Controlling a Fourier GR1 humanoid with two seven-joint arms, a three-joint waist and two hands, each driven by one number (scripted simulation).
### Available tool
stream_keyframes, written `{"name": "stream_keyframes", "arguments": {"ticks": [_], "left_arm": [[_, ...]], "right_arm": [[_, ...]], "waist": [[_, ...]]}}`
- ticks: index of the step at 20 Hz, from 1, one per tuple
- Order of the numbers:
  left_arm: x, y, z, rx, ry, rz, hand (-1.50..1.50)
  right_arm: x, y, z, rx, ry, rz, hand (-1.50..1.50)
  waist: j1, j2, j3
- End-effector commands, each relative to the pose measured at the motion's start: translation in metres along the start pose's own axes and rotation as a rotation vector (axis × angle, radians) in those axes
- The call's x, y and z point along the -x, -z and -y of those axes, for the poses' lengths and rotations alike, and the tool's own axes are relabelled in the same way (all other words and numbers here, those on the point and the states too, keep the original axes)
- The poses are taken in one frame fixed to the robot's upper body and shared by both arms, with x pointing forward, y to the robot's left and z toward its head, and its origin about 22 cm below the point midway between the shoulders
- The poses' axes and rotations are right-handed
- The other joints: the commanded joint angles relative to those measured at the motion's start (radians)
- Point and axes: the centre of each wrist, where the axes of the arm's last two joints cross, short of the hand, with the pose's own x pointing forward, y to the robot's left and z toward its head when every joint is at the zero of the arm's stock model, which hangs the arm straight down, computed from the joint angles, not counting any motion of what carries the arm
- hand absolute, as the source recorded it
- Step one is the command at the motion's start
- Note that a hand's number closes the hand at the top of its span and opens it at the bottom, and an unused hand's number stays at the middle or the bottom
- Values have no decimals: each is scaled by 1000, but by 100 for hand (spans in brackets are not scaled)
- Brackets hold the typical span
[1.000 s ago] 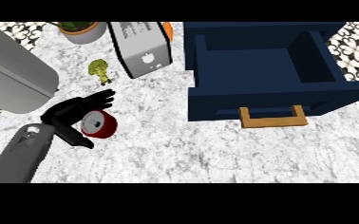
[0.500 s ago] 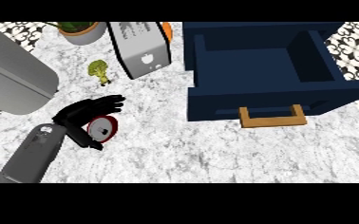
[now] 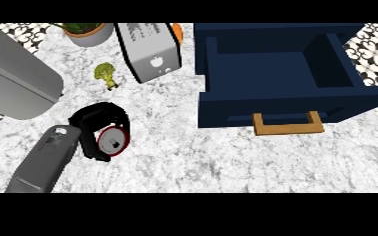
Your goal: Pick up the can, place it into the drawer and close the drawer
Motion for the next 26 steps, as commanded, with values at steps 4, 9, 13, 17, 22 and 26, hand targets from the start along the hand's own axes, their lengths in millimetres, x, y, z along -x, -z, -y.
{"name": "stream_keyframes", "arguments": {"ticks": [4,9,13,17,22,26], "left_arm": [[1,22,14,130,-131,252,150],[42,-1,19,-695,-310,458,150],[7,38,27,-821,-302,547,150],[-17,52,45,-824,-264,605,150],[-78,70,76,-793,-189,613,150],[-117,72,95,-830,-157,628,150]], "right_arm": [[-9,-1,0,24,-16,-4,-150],[-3,-19,3,87,-1,-36,-150],[-9,-20,-3,73,2,-16,-150],[-10,-29,-16,60,-5,3,-150],[-13,-20,-1,64,-10,-18,-150],[-17,-35,-2,60,3,-16,-150]], "waist": [[30,-7,1],[71,-20,3],[50,-22,5],[58,-23,5],[63,-24,5],[38,-18,4]]}}
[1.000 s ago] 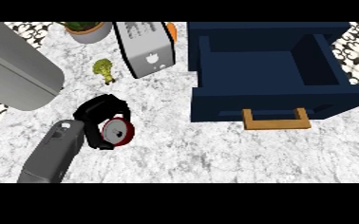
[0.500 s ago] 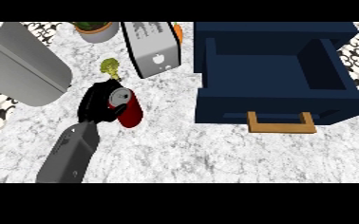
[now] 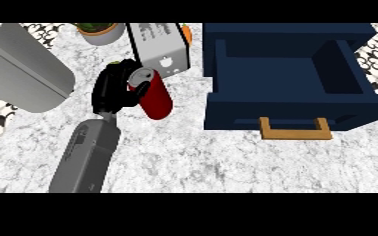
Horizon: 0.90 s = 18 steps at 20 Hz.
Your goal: Pick up the can, place it into the drawer and close the drawer
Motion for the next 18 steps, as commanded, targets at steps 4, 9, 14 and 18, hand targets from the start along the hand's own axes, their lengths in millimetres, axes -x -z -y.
{"name": "stream_keyframes", "arguments": {"ticks": [4,9,14,18], "left_arm": [[-62,1,66,8,8,33,150],[-76,7,88,21,58,44,150],[-117,34,119,16,82,66,150],[-139,46,145,33,71,43,150]], "right_arm": [[-10,1,-20,-1,22,20,-150],[-3,11,0,3,17,28,-150],[7,12,8,-7,2,15,-150],[-1,13,-17,-3,28,34,-150]], "waist": [[-13,5,-1],[-18,9,-1],[-23,10,-1],[-23,11,-1]]}}
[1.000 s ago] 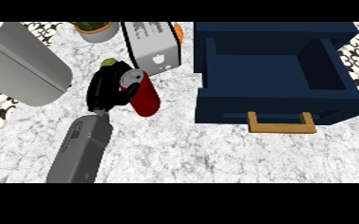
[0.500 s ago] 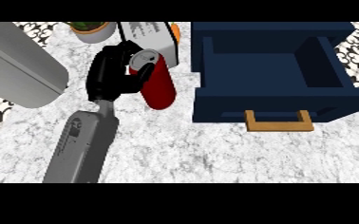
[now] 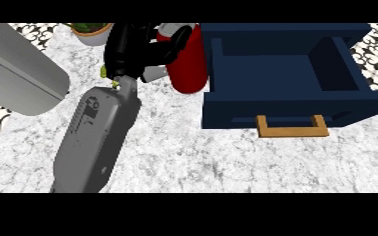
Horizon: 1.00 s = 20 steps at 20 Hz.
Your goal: Pick up the can, place it into the drawer and close the drawer
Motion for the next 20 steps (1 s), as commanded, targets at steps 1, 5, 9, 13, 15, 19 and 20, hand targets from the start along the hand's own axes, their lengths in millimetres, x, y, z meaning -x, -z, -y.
{"name": "stream_keyframes", "arguments": {"ticks": [1,5,9,13,15,19,20], "left_arm": [[0,11,23,-4,1,2,150],[-24,29,46,17,25,26,150],[-20,40,65,8,27,9,150],[-48,50,90,6,48,7,150],[-32,57,91,12,56,-5,150],[-22,52,105,22,54,-14,150],[-32,55,115,18,59,4,150]], "right_arm": [[2,-7,4,-12,5,1,-150],[5,10,9,-20,17,0,-150],[2,-2,3,-19,15,-10,-150],[-6,1,1,-28,20,8,-150],[-1,17,5,-10,14,9,-150],[0,11,-2,-13,12,1,-150],[3,4,-13,-34,11,-1,-150]], "waist": [[-8,1,0],[-4,2,0],[-15,3,0],[-14,2,0],[-19,6,0],[-22,5,0],[-28,5,0]]}}
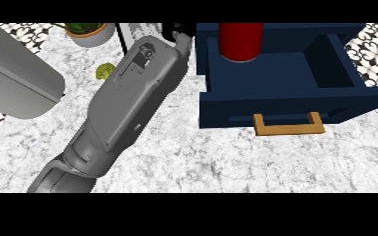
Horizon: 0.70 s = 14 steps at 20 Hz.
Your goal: Pick up the can, place it into the drawer and close the drawer
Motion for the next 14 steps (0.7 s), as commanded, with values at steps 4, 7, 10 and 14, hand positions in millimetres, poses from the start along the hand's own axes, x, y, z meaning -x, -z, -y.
{"name": "stream_keyframes", "arguments": {"ticks": [4,7,10,14], "left_arm": [[-4,3,34,7,29,-20,150],[9,10,27,-6,31,-11,150],[4,14,35,3,41,-40,150],[15,14,35,-29,65,-49,150]], "right_arm": [[1,2,0,-21,17,3,-150],[17,14,3,-16,14,-11,-150],[-11,13,-1,-32,0,9,-150],[-5,15,0,-32,17,1,-150]], "waist": [[-18,2,0],[-20,8,1],[-24,6,0],[-39,9,1]]}}
